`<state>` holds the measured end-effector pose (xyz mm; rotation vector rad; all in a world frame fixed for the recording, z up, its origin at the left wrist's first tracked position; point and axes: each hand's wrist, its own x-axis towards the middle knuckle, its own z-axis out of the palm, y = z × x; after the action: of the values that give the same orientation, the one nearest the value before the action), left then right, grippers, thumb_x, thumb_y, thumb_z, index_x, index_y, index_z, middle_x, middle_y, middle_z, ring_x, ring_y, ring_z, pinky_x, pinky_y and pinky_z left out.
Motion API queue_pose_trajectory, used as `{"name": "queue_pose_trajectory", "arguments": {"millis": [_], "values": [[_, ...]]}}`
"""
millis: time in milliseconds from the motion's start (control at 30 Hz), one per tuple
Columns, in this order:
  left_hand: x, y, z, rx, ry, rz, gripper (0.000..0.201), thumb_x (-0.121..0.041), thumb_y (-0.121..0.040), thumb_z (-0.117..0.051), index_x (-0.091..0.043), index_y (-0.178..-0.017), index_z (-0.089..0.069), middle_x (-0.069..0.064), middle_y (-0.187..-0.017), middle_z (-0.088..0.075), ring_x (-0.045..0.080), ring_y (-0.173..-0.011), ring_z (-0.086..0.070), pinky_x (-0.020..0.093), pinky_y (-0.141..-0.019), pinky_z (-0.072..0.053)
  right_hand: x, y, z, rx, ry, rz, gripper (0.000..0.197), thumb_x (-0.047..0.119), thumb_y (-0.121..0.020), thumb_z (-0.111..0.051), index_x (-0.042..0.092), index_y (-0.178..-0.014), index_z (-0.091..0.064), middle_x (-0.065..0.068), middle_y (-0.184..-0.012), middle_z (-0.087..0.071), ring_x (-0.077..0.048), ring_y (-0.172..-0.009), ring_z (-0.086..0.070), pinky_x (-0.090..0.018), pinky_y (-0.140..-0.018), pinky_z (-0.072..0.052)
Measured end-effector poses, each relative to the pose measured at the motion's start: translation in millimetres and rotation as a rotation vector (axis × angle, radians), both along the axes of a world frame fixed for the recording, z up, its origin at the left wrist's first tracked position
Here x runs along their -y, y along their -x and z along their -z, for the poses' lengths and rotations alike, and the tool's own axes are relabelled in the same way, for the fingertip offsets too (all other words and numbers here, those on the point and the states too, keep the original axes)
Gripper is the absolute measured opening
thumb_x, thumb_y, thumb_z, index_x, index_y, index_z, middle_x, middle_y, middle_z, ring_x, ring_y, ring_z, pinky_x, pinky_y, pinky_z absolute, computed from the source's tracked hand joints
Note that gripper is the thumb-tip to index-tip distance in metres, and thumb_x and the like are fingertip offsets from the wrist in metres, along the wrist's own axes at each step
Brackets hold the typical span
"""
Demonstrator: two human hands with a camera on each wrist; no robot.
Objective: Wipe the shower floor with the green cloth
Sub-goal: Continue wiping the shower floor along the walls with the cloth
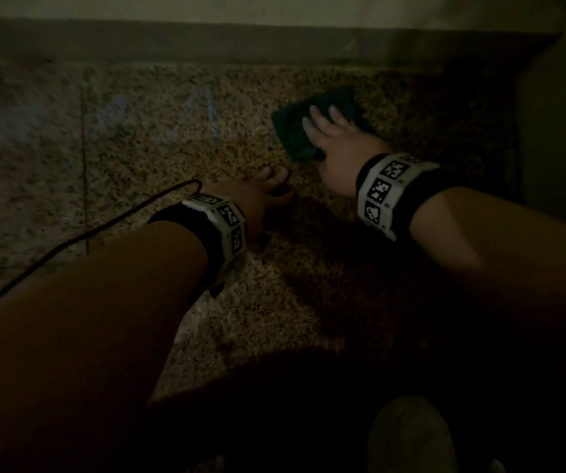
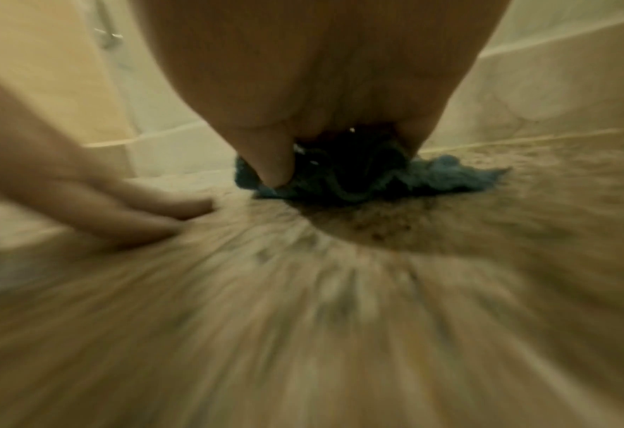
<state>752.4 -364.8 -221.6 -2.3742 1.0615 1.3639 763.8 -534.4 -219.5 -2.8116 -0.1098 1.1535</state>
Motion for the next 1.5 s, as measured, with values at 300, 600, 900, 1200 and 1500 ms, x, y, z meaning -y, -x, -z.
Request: {"name": "queue_pose_trajectory", "arguments": {"millis": [300, 600, 900, 1200, 1500], "values": [[1, 6, 7, 0.026, -0.013, -0.003, 0.069, -0.045, -0.098, -0.041, -0.035, -0.150, 0.004, -0.005, -0.154, 0.026, 0.021, -0.144, 0.016, 0.044, -0.117, -0.004, -28, -59, -2, -0.023, -0.010, 0.003, 0.065, 0.029, -0.103, -0.034, 0.016, -0.152, 0.006, -0.002, -0.158, 0.016, -0.029, -0.145, 0.011, -0.044, -0.117, -0.005], [-41, 19, 8, 0.095, 0.040, -0.263, 0.070, -0.045, -0.093, -0.050, -0.045, -0.148, -0.006, -0.005, -0.155, 0.025, 0.024, -0.143, 0.019, 0.045, -0.116, -0.001, -37, 11, -5, -0.089, -0.021, -0.156, 0.067, 0.011, -0.099, -0.032, 0.021, -0.152, 0.008, 0.004, -0.157, 0.020, -0.022, -0.145, 0.015, -0.037, -0.118, -0.005], [-94, 8, 28, 0.132, -0.019, -0.437, 0.059, -0.051, -0.094, -0.041, -0.063, -0.138, -0.003, -0.005, -0.154, 0.027, 0.032, -0.142, 0.019, 0.055, -0.115, -0.003, -67, -38, -1, -0.005, 0.009, -0.098, 0.061, 0.019, -0.103, -0.029, 0.019, -0.152, 0.007, 0.002, -0.158, 0.018, -0.024, -0.146, 0.013, -0.042, -0.119, -0.006], [-101, 19, 26, 0.148, -0.119, -0.313, 0.095, -0.060, -0.080, -0.062, -0.059, -0.137, 0.013, -0.013, -0.145, 0.040, 0.026, -0.142, 0.022, 0.055, -0.114, -0.014, -85, -60, 2, 0.005, 0.067, -0.097, 0.065, 0.013, -0.101, -0.036, 0.015, -0.152, 0.004, -0.002, -0.158, 0.015, -0.026, -0.146, 0.009, -0.044, -0.116, -0.009], [-107, 9, -19, 0.062, -0.196, -0.239, 0.094, -0.046, -0.089, -0.057, -0.035, -0.148, 0.015, -0.003, -0.152, 0.031, 0.025, -0.143, 0.019, 0.047, -0.117, -0.011, -93, -40, -7, -0.105, 0.163, -0.169, 0.071, 0.030, -0.102, -0.040, 0.019, -0.151, 0.009, -0.001, -0.158, 0.018, -0.027, -0.146, 0.009, -0.045, -0.116, -0.011]]}}
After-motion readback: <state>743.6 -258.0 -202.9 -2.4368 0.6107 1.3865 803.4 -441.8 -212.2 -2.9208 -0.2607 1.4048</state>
